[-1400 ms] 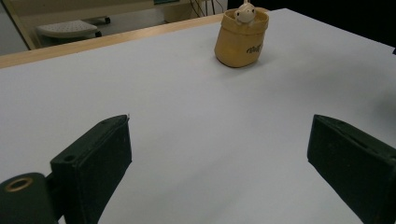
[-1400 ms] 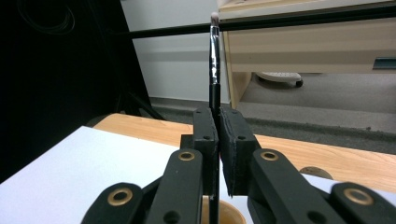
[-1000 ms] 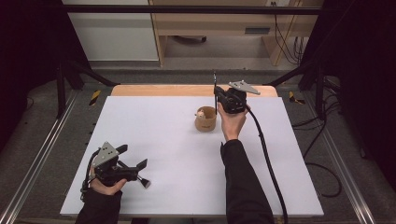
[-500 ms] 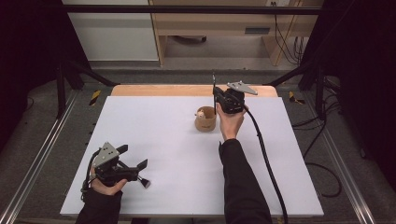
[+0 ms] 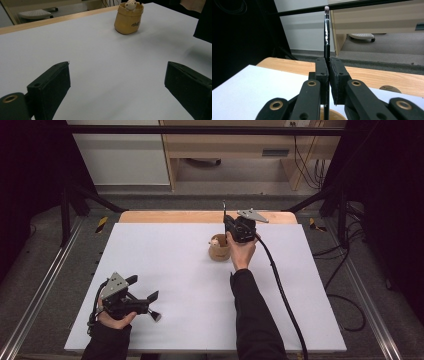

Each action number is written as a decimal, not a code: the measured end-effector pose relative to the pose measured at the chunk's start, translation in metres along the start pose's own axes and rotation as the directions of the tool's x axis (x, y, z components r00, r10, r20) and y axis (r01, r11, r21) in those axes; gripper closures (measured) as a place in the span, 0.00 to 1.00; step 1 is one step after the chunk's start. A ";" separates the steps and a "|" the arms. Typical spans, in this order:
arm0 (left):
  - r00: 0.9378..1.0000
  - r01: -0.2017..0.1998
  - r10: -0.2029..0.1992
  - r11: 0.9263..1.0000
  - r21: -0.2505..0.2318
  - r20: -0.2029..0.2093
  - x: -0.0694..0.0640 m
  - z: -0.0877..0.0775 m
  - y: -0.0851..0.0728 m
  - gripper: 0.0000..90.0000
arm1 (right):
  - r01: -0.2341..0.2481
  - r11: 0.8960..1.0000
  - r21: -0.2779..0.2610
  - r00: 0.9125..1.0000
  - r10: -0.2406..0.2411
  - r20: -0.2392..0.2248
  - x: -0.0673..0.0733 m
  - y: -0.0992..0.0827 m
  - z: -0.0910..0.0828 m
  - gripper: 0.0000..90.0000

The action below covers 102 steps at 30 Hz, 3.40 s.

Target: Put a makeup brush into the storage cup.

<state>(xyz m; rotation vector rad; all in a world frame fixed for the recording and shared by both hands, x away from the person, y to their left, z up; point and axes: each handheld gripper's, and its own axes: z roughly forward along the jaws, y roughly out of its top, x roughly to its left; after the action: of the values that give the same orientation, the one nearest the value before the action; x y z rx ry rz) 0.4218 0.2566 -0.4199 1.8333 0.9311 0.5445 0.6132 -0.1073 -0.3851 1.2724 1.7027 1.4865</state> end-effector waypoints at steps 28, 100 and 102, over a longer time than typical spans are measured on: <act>1.000 0.001 -0.001 1.000 0.003 0.000 0.000 0.001 -0.001 0.06 | 0.028 0.996 0.084 0.999 -0.029 0.014 -0.005 -0.023 0.017 0.95; 1.000 0.003 -0.003 1.000 -0.026 -0.009 0.007 -0.010 -0.003 0.06 | 0.149 0.979 0.143 0.971 -0.117 -0.209 0.004 -0.004 -0.116 0.35; 1.000 0.004 -0.004 1.000 -0.027 -0.010 0.007 -0.010 -0.003 0.06 | 0.143 0.981 0.129 0.971 -0.113 -0.212 0.003 -0.006 -0.123 0.33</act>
<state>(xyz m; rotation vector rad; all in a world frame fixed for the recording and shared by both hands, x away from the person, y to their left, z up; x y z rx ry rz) 0.4182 0.2681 -0.4184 1.8061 0.9296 0.5617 0.5047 -0.1588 -0.3599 1.0870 2.0174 1.4822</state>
